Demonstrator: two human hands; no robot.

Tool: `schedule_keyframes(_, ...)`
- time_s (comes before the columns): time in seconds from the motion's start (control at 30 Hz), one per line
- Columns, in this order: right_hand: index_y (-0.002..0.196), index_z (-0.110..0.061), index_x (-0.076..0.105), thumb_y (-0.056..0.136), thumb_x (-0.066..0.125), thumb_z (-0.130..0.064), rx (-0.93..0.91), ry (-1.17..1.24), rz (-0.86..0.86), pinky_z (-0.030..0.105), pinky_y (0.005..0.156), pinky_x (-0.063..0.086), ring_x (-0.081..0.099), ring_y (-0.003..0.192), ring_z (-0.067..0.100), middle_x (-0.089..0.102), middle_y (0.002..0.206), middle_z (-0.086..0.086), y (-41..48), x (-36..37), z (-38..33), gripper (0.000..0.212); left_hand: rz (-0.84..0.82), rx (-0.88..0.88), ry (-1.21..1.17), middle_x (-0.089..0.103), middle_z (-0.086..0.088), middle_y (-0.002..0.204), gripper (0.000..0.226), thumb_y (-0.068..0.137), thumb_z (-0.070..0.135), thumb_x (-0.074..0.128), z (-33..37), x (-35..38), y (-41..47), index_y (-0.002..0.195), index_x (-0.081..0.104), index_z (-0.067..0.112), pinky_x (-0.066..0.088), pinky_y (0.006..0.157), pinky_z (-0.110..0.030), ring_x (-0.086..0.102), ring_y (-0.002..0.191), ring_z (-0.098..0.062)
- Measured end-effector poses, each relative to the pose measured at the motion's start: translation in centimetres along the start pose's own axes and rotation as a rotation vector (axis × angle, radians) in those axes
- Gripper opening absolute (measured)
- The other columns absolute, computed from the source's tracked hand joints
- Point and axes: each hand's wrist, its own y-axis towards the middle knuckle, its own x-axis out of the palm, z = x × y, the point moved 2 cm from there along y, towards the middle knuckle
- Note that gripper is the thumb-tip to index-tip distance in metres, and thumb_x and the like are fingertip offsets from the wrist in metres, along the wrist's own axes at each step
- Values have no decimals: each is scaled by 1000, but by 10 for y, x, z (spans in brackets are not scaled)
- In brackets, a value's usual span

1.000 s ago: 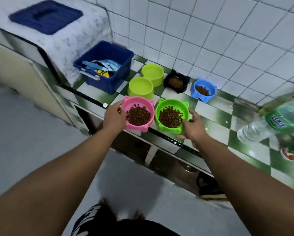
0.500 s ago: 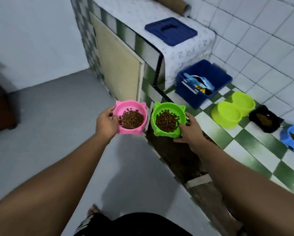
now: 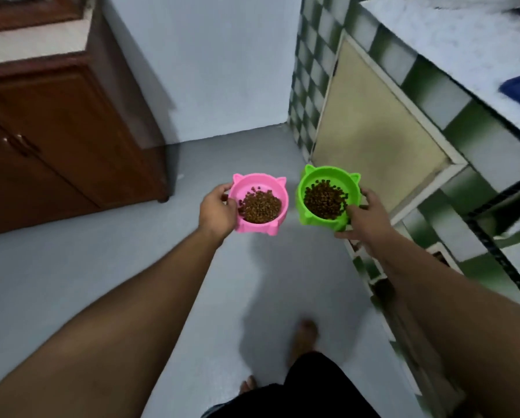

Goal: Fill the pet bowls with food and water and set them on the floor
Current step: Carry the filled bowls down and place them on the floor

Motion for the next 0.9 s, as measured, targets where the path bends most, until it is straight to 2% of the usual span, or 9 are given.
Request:
schedule_keyframes(0.17,138,-31,46,93,51,-2,-55,-70,-108,51,55,60,66,96,34,57,124,14,90,72,-31,54,103,-68,9,67,-4,102,35,97,-1,53,-17,-18,86,128,66,6,46,80,-19,63,89,-19)
schedule_keyframes(0.27,137,-34,48,92,52,-3,-55,-73,-162,56,61,59,68,95,34,59,125,11,153,106,-55,55,165,-119,-14,70,-6,105,33,97,1,55,-23,-15,145,128,66,6,55,88,-31,67,94,-23)
schedule_keyframes(0.37,139,-32,46,94,53,-2,-2,-99,-232,51,57,58,66,88,36,58,117,15,212,130,-81,55,201,-154,-40,74,-11,111,29,98,8,60,-34,-5,202,126,67,8,58,95,-49,71,100,-28)
schedule_keyframes(0.53,132,-33,50,93,53,-3,-41,-222,-265,46,53,60,67,99,36,59,120,10,301,158,-139,49,256,-170,-47,74,-12,110,31,92,16,59,-31,8,297,121,67,10,57,95,-54,71,101,-32)
schedule_keyframes(0.67,138,-29,47,93,53,0,-20,-215,-271,54,59,60,65,100,38,57,116,10,374,189,-173,54,257,-230,-8,74,-9,115,30,95,12,58,-14,19,377,123,67,12,57,95,-45,70,103,-28)
schedule_keyframes(0.77,141,-32,43,94,53,-1,-13,-231,-267,60,63,59,65,102,41,54,126,13,431,219,-189,57,261,-232,-27,73,-9,109,28,96,7,57,-11,32,445,121,67,10,58,87,-41,70,98,-29)
schedule_keyframes(0.9,143,-33,42,96,53,-2,27,-241,-245,59,63,59,63,107,40,51,135,10,509,268,-204,58,240,-292,-83,70,-4,106,31,97,5,56,-22,49,541,125,67,11,54,74,-27,68,92,-21)
